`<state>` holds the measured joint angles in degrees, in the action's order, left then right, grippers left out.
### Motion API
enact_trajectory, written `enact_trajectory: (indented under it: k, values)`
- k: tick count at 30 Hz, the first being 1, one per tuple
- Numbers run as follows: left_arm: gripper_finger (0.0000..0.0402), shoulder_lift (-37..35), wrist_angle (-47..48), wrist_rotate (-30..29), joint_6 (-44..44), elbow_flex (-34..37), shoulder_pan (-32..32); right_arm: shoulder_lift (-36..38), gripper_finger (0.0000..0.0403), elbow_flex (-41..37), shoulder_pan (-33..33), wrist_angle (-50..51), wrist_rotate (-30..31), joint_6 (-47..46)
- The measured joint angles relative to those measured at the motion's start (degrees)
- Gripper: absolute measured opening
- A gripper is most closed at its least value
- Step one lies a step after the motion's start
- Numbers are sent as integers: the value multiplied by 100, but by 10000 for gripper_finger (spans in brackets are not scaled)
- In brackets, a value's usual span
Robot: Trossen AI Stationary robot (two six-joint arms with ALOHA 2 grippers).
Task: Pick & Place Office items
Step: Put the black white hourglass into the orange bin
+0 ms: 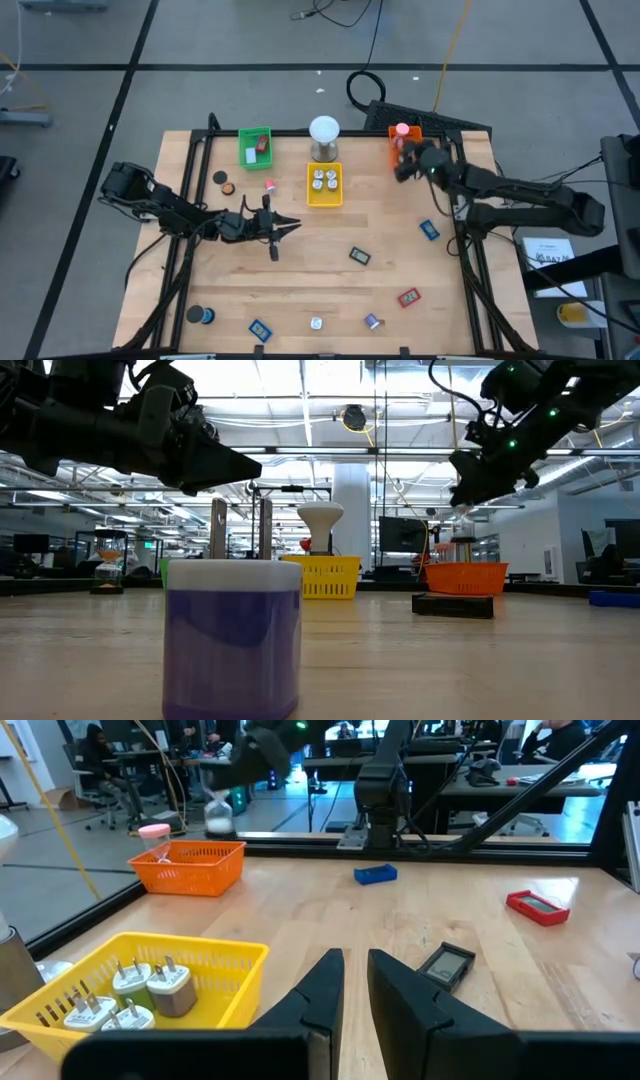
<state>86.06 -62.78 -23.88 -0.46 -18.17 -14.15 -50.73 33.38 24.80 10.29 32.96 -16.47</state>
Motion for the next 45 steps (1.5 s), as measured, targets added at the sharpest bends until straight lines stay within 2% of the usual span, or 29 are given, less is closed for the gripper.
enact_trajectory:
  k: [7, 13, 20, 36, 45]
  values:
    - [51, 0, 7, 0, 17, 0, -1, -371, 159, 9, 1477, -149, -905, 144]
    - [51, 0, 11, 0, 18, 0, 0, -995, 159, 7, 2148, -801, -1548, 259]
    - [51, 0, 48, -2, 18, 0, 0, -1595, 159, 5, 2467, -1055, -1664, 376]
    - [51, 0, 44, -2, 14, -2, 0, -2273, 159, -482, 2629, -2709, -1678, 480]
    - [51, 0, 44, -2, 18, -2, 0, -2419, 189, -489, 2627, -2794, -1664, 520]
